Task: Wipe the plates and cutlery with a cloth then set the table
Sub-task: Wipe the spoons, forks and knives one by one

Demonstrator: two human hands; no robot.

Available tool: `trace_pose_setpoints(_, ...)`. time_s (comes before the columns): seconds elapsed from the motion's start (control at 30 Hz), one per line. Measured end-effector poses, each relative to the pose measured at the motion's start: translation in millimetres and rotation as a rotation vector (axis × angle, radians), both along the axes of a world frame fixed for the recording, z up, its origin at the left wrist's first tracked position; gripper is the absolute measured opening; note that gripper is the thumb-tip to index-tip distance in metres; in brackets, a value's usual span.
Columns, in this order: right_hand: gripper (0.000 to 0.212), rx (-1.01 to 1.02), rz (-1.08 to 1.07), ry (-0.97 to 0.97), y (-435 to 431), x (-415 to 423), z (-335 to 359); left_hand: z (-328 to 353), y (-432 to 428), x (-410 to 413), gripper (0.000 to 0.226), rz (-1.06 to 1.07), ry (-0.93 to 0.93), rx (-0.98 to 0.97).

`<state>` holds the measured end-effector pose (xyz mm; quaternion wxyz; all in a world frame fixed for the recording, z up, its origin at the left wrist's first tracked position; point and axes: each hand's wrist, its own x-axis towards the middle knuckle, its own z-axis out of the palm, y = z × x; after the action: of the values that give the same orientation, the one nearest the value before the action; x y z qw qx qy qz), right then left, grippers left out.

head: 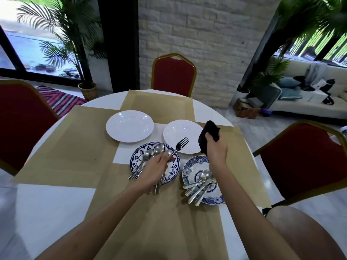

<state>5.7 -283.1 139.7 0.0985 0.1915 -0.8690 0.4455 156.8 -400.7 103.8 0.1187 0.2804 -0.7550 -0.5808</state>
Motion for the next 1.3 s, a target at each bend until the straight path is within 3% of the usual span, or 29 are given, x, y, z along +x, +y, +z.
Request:
trace_pose_setpoints(0.07, 0.018, 0.078, 0.011, 0.069, 3.1, 0.4, 0.3, 1.4, -2.7, 0.4, 0.051, 0.043, -0.030, 0.011)
trace_pose_setpoints(0.2, 0.015, 0.050, 0.039, 0.116, -0.2, 4.2, -1.3, 0.8, -4.3, -3.5, 0.039, 0.034, -0.075, -0.167)
trace_pose_setpoints(0.27, 0.026, 0.038, 0.136, 0.131, 0.9, 9.2, -3.8, -0.8, -5.3, -4.6, 0.031, 0.019, -0.071, -0.254)
trace_pose_setpoints(0.4, 0.039, 0.175, 0.443, 0.344, 0.0, 28.2, -23.7, 3.0, -4.3, -5.1, 0.024, 0.029, -0.031, -0.320)
trace_pose_setpoints(0.5, 0.059, 0.376, 0.462, 0.564, -1.2, 35.2, -34.3, 4.2, -0.7, -1.6, 0.022, 0.040, 0.027, -0.314)
trace_pose_setpoints(0.67, 0.078, 0.397, 0.244, 0.454, -1.7, 24.5, -32.2, -0.5, 2.3, 1.9, 0.024, 0.019, 0.069, -0.226)
trace_pose_setpoints(0.77, 0.086, 0.554, 0.431, 0.715, 5.5, 27.3, -42.9, -4.4, -0.4, 1.2, 0.027, 0.028, 0.052, -0.220)
trace_pose_setpoints(0.8, 0.086, 0.577, 0.446, 0.701, 6.8, 23.8, -44.0, -5.5, -1.6, 0.8, 0.027, 0.021, 0.041, -0.229)
trace_pose_setpoints(0.9, 0.056, 0.473, 0.421, 0.205, 9.0, 9.0, -28.4, -3.9, -7.3, 2.6, 0.022, -0.047, -0.011, -0.273)
trace_pose_setpoints(1.0, 0.016, 0.305, 0.572, -0.264, 21.3, -4.3, -0.5, 2.8, -27.1, 2.8, 0.019, -0.134, -0.065, -0.454)
trace_pose_setpoints(1.1, 0.019, 0.368, 0.736, -0.406, 31.7, -11.1, 12.2, 14.1, -50.0, 0.8, 0.020, -0.271, -0.086, -0.587)
trace_pose_setpoints(1.23, 0.012, 0.646, 0.902, -0.536, 31.5, -6.2, 3.7, 25.9, -61.9, -4.0, 0.014, -0.494, -0.067, -0.642)
trace_pose_setpoints(1.3, 0.005, 0.618, 0.940, -0.591, 31.0, -1.6, -4.0, 28.2, -63.4, -6.1, 0.012, -0.544, -0.076, -0.702)
